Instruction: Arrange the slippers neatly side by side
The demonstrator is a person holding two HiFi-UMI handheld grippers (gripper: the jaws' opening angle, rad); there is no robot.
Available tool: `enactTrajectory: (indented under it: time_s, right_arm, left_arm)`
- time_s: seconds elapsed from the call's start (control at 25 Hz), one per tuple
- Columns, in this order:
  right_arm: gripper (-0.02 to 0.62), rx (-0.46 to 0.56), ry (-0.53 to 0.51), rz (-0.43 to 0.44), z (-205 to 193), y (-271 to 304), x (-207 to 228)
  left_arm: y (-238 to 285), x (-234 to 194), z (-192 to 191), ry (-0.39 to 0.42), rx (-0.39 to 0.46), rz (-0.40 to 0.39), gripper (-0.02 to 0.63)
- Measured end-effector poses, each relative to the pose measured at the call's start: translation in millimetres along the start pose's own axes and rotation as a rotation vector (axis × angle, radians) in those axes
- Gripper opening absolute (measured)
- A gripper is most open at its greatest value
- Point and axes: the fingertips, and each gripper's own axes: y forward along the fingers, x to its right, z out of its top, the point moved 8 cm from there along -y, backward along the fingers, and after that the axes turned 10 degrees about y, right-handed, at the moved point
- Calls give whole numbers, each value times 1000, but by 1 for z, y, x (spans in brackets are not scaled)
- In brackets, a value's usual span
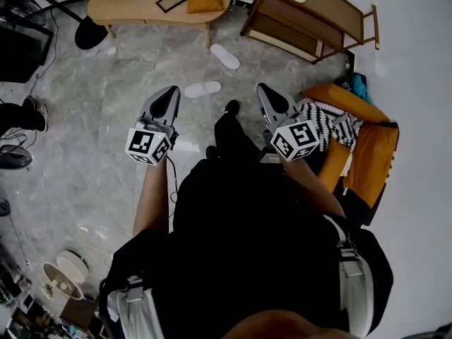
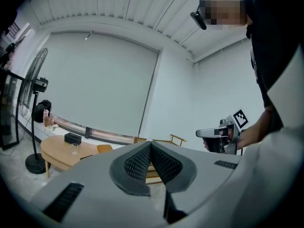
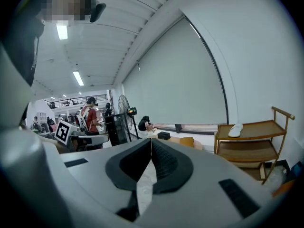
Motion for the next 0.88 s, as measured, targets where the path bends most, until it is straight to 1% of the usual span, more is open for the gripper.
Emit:
enactTrajectory:
  time_s: [0.16, 0.28, 0.44, 0.56, 0.68, 0.76, 0.88]
  right_arm:
    - [31, -5, 29, -10, 7, 33, 37]
    - [31, -63, -5, 17, 8, 63, 59]
    - [31, -135, -54, 102, 7, 103, 81]
    - [31, -169, -33, 137, 7, 132, 95]
    - [31, -207, 4, 172, 4, 155, 111]
    - [31, -208, 16, 169, 4, 167, 122]
    - [31, -194, 34, 123, 5, 184, 140]
  left_arm:
    - [46, -10, 9, 34, -43, -66, 15]
    - [81, -24, 13, 30, -76, -75, 15]
    - [124, -48, 13, 10, -85, -37, 15]
    - [146, -70, 12, 5, -82, 19, 15]
    - [161, -84, 12, 21, -89, 69, 15]
    - [170, -92, 10, 26, -102, 77, 15]
    - [184, -106, 3, 30, -137, 51, 15]
